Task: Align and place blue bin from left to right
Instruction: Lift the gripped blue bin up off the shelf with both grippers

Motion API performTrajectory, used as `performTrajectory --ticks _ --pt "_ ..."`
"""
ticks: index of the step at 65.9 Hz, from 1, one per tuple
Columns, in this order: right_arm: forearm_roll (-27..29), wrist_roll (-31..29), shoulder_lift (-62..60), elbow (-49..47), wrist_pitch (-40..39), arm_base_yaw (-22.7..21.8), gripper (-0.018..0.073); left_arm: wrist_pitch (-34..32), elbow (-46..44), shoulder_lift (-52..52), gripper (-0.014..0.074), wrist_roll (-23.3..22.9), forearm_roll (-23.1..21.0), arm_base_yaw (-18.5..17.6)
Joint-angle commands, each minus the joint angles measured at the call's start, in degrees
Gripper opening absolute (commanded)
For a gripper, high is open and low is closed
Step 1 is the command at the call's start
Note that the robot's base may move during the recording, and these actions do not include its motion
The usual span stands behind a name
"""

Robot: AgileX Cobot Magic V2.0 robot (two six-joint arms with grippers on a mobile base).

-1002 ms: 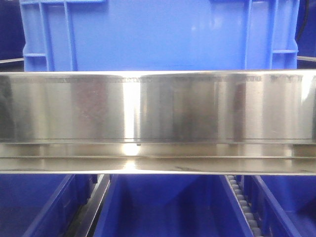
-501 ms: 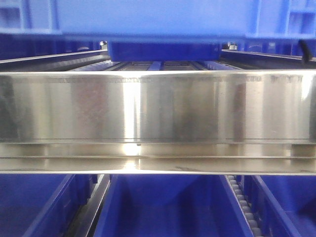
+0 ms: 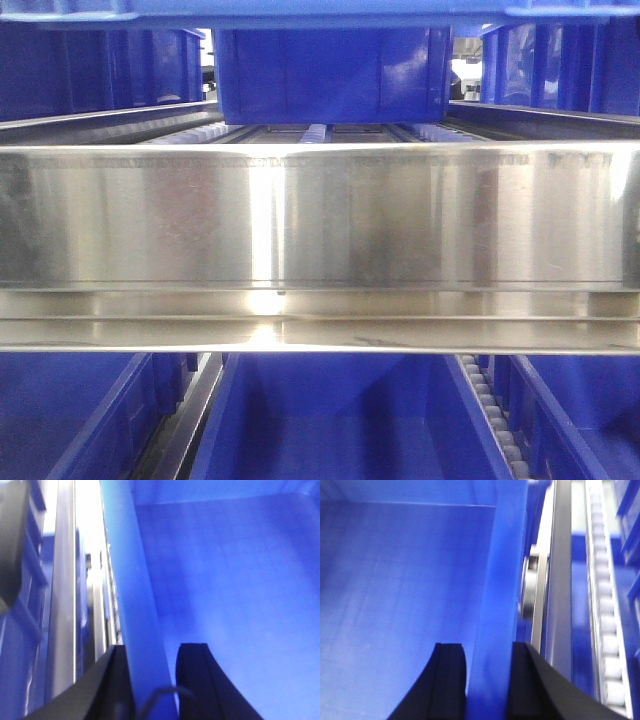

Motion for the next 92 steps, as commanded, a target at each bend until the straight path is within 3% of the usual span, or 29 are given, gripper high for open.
performTrajectory --ticks 1,92 --pt "-3.0 -1.1 -2.3 -0.6 -7.0 -0.5 -0.0151 -3.6 -0.8 -2.1 -0.0111 0.6 0.5 0.1" --pt "-3.0 -1.1 -2.3 -0.6 -8.1 -0.5 -0.0151 -3.8 -0.8 -1.9 -0.0111 0.6 0.5 0.1"
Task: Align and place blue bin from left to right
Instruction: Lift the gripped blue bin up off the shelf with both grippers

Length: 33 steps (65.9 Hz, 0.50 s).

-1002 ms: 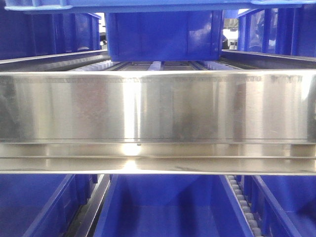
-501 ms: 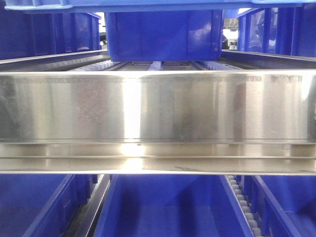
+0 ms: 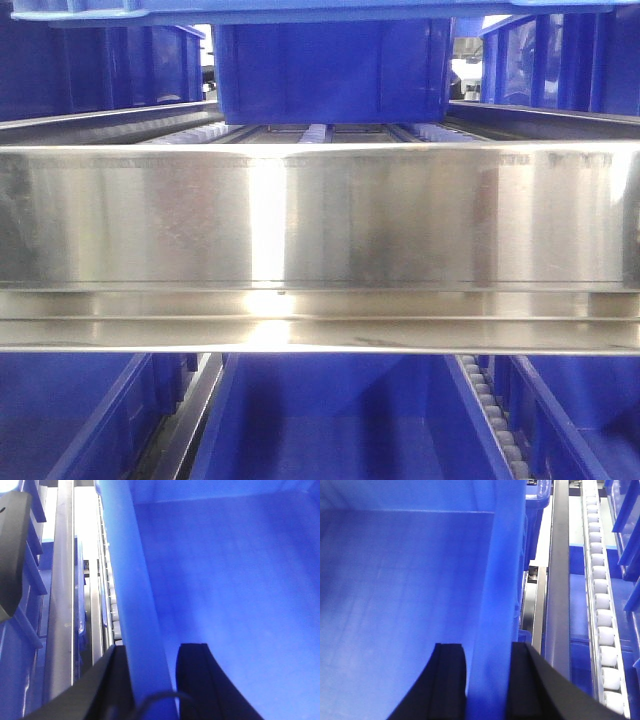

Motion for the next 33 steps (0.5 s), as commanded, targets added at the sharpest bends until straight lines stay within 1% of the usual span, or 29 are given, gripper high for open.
performTrajectory --ticks 1,33 --pt "-2.7 -1.1 -2.1 -0.6 -6.7 -0.5 -0.0151 -3.4 -0.8 -1.7 -0.0111 0.7 0.7 0.1" --pt "-2.7 -1.1 -2.1 -0.6 -6.7 -0.5 -0.0151 -3.4 -0.8 -1.8 -0.0111 0.7 0.9 0.1"
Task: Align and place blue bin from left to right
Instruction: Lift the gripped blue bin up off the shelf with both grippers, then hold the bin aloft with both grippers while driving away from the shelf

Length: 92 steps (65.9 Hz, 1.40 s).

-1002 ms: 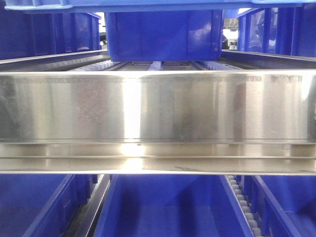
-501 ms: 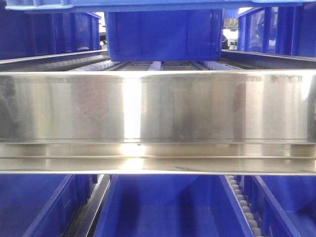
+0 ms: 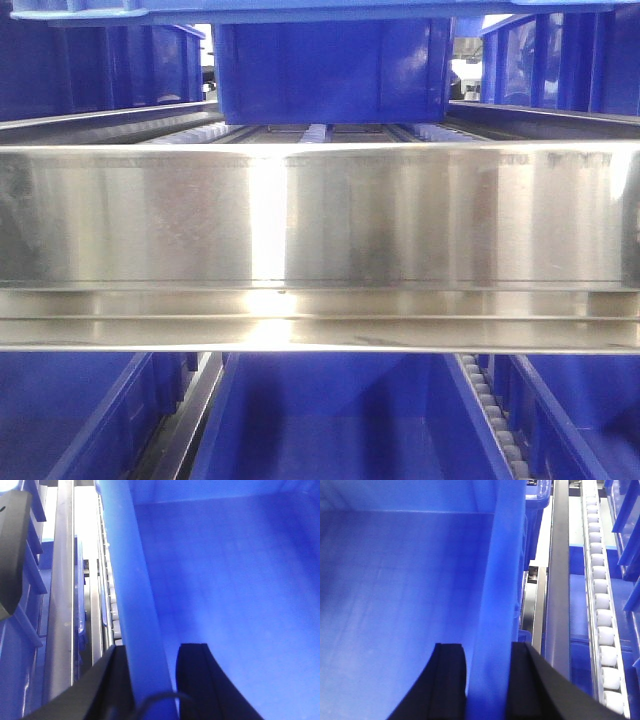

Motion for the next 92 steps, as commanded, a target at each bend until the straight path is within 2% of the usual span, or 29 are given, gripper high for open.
performTrajectory --ticks 1,92 --pt "-2.6 -1.1 -2.1 -0.6 -6.7 -0.5 -0.0151 -3.4 -0.8 -1.8 -0.0111 0.8 0.9 0.1" --pt "-2.6 -1.1 0.9 -0.5 -9.0 -0.5 -0.0151 -4.2 -0.8 -1.7 -0.0111 0.8 1.2 0.1"
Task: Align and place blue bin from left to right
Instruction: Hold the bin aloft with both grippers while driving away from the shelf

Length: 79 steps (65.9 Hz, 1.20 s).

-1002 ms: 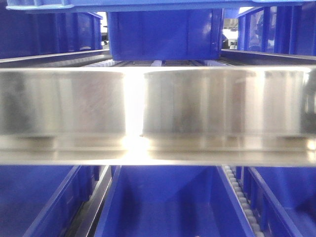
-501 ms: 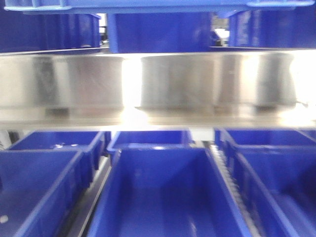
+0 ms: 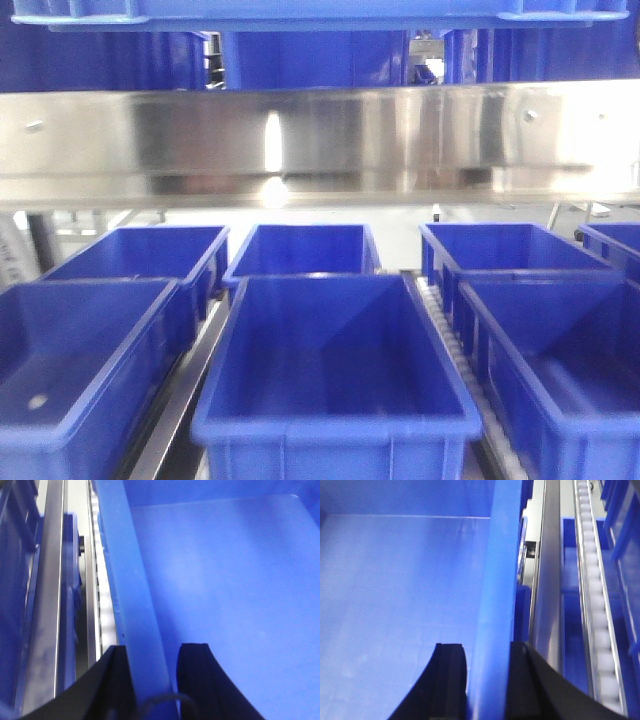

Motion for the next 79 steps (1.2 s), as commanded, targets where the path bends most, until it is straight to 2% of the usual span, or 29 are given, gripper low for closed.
performTrajectory --ticks 1,79 --pt "-2.7 -0.9 -1.0 -0.7 -6.2 -0.5 -0.0151 -3.7 -0.8 -1.7 -0.0111 0.9 0.4 0.1" --pt "-2.7 -0.9 -1.0 -0.7 -6.3 -0.5 -0.0151 -3.7 -0.8 -1.7 -0.0111 0.9 0.4 0.1"
